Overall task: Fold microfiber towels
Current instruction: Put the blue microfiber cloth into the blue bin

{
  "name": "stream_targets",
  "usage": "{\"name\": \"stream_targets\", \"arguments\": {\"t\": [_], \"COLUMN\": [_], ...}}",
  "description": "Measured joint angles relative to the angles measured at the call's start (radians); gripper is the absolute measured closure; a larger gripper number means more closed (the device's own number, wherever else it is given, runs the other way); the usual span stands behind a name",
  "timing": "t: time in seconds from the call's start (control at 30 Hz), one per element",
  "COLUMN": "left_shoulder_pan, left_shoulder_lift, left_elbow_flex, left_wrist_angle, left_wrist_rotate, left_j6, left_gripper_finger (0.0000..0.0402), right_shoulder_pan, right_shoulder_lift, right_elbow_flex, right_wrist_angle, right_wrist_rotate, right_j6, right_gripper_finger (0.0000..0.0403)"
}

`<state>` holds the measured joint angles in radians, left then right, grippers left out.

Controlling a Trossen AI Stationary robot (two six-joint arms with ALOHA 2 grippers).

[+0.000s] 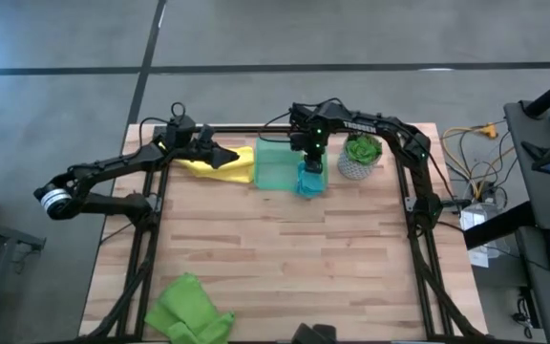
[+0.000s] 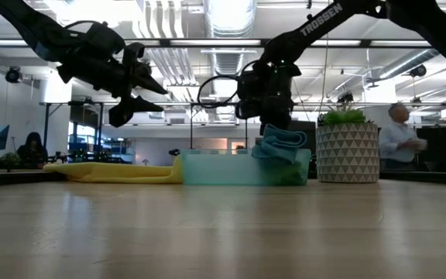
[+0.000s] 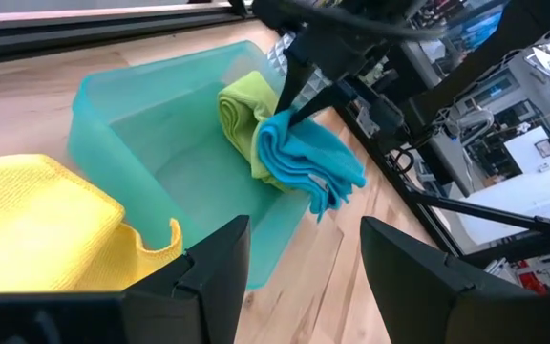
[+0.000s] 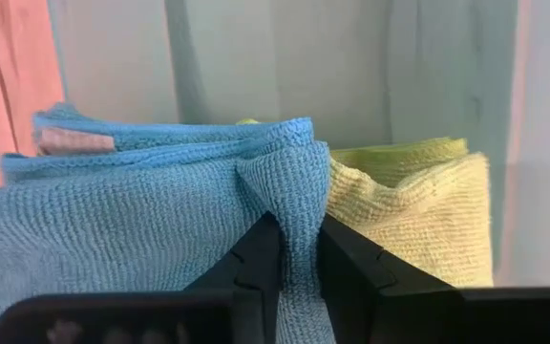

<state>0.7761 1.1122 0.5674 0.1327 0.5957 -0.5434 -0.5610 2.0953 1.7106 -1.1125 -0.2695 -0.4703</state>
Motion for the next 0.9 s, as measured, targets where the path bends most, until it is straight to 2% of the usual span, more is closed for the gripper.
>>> {"name": "stream_targets", "arguments": {"t": [0.3,0.63,0.9], "left_shoulder_pan": [0.001,0.001,0.0], "left_shoulder_lift": [0.0,0.0,0.0], "left_elbow_flex": [0.0,0.0,-0.001], "left_wrist_angle": [0.017,0.017,0.017], "left_wrist_rotate": [0.0,0.0,0.0], "left_j6": [0.0,-0.002,-0.002], "left_gripper_finger": [0.0217,0.0217,0.0217], "right_shoulder_pan": [0.0,0.001,0.0], "right_shoulder_lift": [0.0,-0.012,-0.014], "right_elbow_flex": [-0.036,-0.036,-0.036], "right_wrist_angle": [0.018,0.023,0.019], "right_wrist_rotate": [0.0,0.041,0.063], "right_j6": [0.047,0.092,0.115], "right_gripper_finger": [0.0293,0.0297,0.0282]}}
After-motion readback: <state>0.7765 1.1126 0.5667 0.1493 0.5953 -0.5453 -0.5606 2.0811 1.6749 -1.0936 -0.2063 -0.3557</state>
